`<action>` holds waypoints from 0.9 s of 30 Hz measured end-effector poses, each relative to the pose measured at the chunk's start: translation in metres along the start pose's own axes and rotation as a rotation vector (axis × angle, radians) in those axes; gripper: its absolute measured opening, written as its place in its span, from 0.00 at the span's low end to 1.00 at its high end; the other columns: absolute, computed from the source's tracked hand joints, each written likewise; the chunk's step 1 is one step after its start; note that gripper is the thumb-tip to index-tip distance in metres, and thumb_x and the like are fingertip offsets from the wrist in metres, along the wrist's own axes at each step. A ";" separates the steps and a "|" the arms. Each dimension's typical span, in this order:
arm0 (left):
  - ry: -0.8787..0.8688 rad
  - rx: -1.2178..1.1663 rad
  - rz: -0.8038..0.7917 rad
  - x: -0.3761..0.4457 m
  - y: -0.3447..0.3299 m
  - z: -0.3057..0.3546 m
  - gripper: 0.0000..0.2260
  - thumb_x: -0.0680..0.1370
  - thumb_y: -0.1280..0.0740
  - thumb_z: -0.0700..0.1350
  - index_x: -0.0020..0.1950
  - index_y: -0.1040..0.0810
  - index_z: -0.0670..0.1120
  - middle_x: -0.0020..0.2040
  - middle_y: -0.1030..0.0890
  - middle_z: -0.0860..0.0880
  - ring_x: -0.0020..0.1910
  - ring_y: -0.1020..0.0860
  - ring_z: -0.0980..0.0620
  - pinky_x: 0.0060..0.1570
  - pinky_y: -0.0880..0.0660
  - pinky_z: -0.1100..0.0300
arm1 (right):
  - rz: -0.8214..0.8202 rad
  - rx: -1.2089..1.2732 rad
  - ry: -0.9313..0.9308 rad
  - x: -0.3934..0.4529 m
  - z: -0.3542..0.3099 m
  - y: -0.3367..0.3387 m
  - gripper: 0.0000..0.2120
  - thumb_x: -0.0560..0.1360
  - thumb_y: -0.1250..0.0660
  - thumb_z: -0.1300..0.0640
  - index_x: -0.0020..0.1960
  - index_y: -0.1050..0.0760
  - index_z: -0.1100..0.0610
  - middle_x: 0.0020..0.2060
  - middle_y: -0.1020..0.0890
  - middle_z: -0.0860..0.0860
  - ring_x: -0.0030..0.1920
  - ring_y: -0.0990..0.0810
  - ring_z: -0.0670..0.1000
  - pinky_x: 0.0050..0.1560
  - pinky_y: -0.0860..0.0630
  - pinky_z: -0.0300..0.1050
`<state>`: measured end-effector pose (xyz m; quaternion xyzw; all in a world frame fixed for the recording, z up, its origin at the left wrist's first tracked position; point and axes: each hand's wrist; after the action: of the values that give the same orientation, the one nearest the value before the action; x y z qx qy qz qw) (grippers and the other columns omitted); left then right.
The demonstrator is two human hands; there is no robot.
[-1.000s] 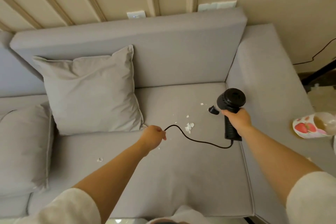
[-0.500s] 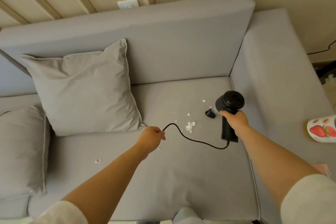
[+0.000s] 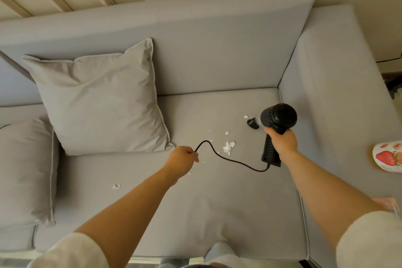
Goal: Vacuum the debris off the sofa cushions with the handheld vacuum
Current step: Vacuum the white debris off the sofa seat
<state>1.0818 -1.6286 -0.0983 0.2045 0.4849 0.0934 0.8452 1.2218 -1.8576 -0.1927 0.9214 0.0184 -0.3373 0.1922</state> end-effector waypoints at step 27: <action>0.009 -0.041 0.003 0.002 0.003 -0.005 0.14 0.78 0.41 0.42 0.32 0.26 0.47 0.31 0.31 0.48 0.29 0.34 0.52 0.31 0.36 0.62 | 0.021 0.045 0.049 0.026 -0.026 -0.013 0.14 0.70 0.31 0.51 0.51 0.32 0.50 0.37 0.26 0.47 0.39 0.26 0.50 0.45 0.30 0.49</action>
<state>1.0789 -1.6235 -0.1008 0.1876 0.4866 0.1055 0.8467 1.2555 -1.8389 -0.1949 0.9337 0.0058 -0.3126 0.1745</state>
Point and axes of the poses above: each hand's wrist, its own x-axis towards the middle knuckle, its own y-axis out of the back of the hand, z = x × y
